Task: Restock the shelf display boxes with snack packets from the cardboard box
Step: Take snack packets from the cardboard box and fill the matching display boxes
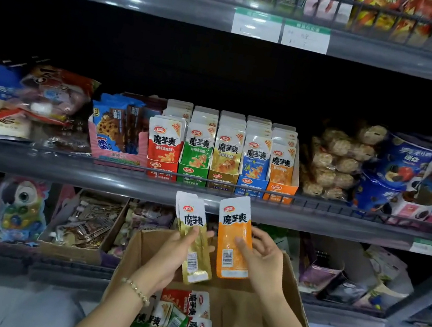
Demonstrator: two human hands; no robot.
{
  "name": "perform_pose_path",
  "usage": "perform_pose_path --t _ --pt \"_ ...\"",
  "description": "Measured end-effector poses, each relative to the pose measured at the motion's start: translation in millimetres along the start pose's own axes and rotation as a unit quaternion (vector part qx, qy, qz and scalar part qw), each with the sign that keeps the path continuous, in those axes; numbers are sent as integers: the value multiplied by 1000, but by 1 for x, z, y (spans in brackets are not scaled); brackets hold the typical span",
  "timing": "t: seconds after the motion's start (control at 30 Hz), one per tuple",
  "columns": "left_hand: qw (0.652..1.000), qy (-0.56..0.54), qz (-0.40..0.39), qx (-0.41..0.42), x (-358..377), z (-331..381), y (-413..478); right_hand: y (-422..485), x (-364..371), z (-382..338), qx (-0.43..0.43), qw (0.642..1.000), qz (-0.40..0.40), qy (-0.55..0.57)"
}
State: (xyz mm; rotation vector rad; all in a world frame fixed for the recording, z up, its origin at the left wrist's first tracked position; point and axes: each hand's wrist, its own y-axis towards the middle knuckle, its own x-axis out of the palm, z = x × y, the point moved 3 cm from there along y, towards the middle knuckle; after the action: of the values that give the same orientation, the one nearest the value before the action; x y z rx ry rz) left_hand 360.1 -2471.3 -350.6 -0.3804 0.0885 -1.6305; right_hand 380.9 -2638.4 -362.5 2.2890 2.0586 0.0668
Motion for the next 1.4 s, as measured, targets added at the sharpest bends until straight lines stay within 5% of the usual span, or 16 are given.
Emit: perform_pose_path --t 0.17,0.63,0.8,0.9,1.17,1.4 --pt "999 30 -9 -2 15 1 10 -2 11 -7 -69 994 -49 -74" --pt "990 116 -64 42 42 33 42 51 -44 -51 -40 991 -127 7" --pt "982 161 -94 35 69 56 63 82 -69 -81 -28 981 -185 -58" --pt "974 206 -89 36 76 71 73 105 -88 -93 -38 984 -160 -71" --pt "988 151 -31 17 60 96 98 185 -126 -132 -167 981 84 -59" --pt "994 109 7 25 48 88 110 229 -80 -110 -171 960 -25 -220"
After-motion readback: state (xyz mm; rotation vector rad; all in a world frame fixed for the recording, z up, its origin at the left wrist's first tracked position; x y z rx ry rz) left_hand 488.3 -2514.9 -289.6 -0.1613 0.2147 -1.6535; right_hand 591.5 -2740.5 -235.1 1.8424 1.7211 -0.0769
